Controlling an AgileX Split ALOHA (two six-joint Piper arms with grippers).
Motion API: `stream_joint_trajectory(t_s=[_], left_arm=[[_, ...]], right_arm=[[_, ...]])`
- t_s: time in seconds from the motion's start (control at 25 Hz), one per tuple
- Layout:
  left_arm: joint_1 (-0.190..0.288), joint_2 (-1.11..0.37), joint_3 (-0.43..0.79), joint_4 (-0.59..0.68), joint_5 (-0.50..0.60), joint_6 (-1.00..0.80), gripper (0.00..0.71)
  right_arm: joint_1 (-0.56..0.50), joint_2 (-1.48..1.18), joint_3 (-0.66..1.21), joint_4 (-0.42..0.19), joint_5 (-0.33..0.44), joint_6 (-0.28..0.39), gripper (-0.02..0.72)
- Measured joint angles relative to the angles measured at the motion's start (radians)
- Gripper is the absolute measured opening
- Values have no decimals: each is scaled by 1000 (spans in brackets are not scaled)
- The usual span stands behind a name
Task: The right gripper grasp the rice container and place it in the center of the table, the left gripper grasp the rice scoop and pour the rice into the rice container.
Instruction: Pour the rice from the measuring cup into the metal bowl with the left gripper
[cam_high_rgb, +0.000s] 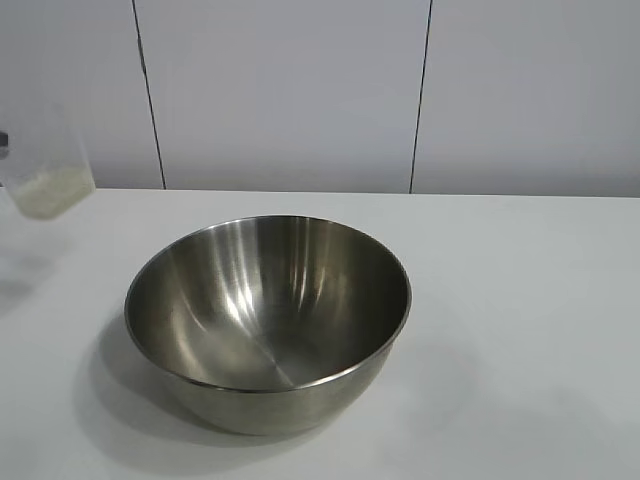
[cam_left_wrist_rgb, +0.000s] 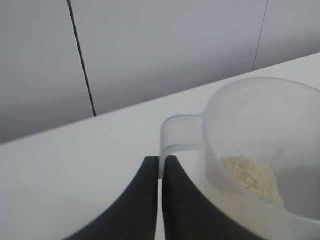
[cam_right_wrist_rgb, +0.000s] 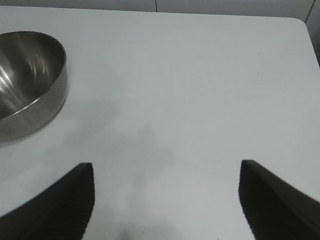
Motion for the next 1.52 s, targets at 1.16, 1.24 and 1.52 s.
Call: stream_joint_trajectory(t_s=[1.16,1.24,1.52], left_arm=[[-1153,-196,3,-1799,-19,2353,9],[-1162,-196,3,-1802,-40,2420,9],[-1162,-196,3,-1808,9,2594,9]], right_arm=[[0,0,0,0,0,2,545],[0,0,0,0,0,2,545],[0,0,0,0,0,2,545]])
